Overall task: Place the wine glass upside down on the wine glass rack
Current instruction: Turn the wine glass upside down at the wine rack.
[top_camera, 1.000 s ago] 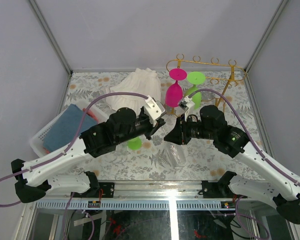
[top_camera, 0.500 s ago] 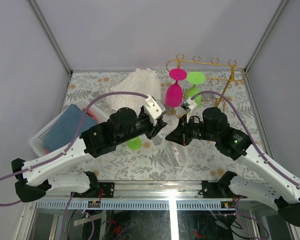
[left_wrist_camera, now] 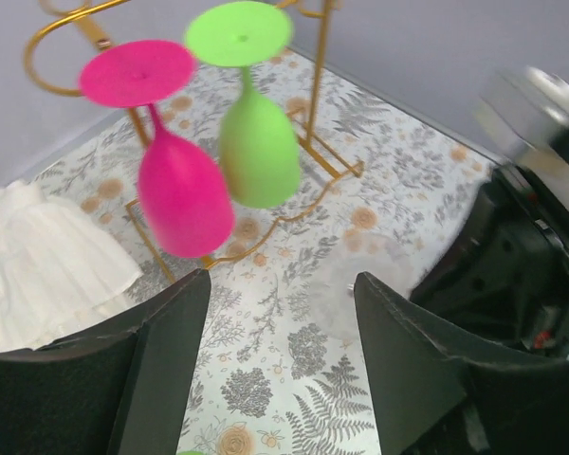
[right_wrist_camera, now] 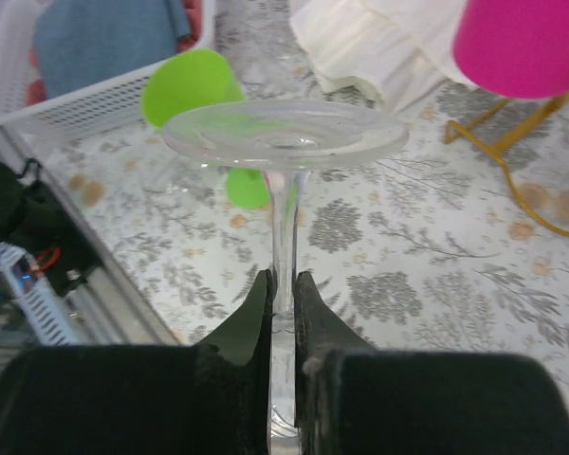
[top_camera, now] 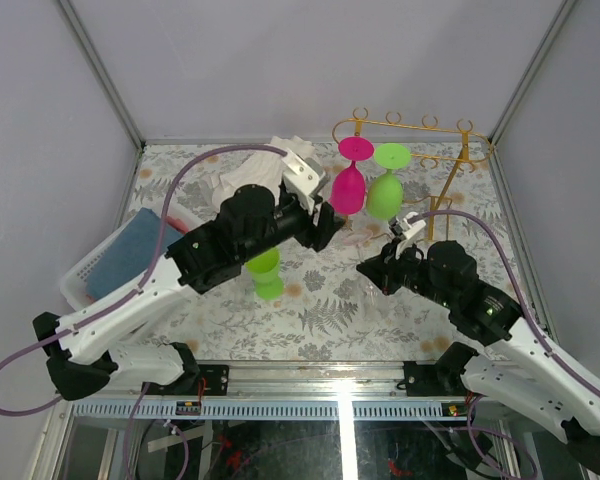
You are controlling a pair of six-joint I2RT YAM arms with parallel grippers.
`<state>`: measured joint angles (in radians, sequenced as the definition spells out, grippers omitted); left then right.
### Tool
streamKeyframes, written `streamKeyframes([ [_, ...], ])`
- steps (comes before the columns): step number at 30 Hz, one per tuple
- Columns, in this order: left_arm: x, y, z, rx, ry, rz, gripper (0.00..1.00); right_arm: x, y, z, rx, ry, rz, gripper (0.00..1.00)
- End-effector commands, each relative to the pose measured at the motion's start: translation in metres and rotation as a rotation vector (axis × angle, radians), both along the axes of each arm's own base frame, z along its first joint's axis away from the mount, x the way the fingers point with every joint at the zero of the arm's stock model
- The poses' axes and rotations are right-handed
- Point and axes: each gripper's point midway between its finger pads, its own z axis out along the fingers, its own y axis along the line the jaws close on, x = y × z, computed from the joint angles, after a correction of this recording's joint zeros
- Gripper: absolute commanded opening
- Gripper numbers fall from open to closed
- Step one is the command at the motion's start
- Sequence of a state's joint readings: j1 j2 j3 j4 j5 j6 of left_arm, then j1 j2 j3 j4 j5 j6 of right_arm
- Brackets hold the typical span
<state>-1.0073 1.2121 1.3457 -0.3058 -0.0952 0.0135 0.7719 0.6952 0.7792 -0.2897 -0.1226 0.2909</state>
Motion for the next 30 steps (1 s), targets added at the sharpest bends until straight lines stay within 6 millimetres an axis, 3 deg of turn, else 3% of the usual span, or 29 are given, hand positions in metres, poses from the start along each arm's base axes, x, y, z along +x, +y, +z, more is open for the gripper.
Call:
streamKeyframes([
  [1,0.033,0.011,0.029,-0.161,0.082,0.071,0.62,0.028,-0.015,0.018,0.015,-0.187,-0.125,0.00],
  [5,0.062,0.027,0.028,-0.228,0.160,0.132,0.62,0.036,-0.018,0.017,0.049,-0.365,-0.137,0.00],
  [9,0.074,0.034,0.028,-0.245,0.169,0.165,0.63,0.047,-0.030,0.020,0.051,-0.506,-0.210,0.00],
  [15,0.081,0.045,0.017,-0.228,0.163,0.197,0.65,0.056,-0.042,0.036,0.039,-0.621,-0.262,0.00],
  [20,0.084,0.052,0.011,-0.218,0.163,0.221,0.65,0.063,-0.063,0.056,0.080,-0.697,-0.337,0.00],
  [30,0.086,0.057,0.002,-0.200,0.170,0.238,0.66,0.075,-0.095,0.094,0.097,-0.720,-0.456,0.00],
])
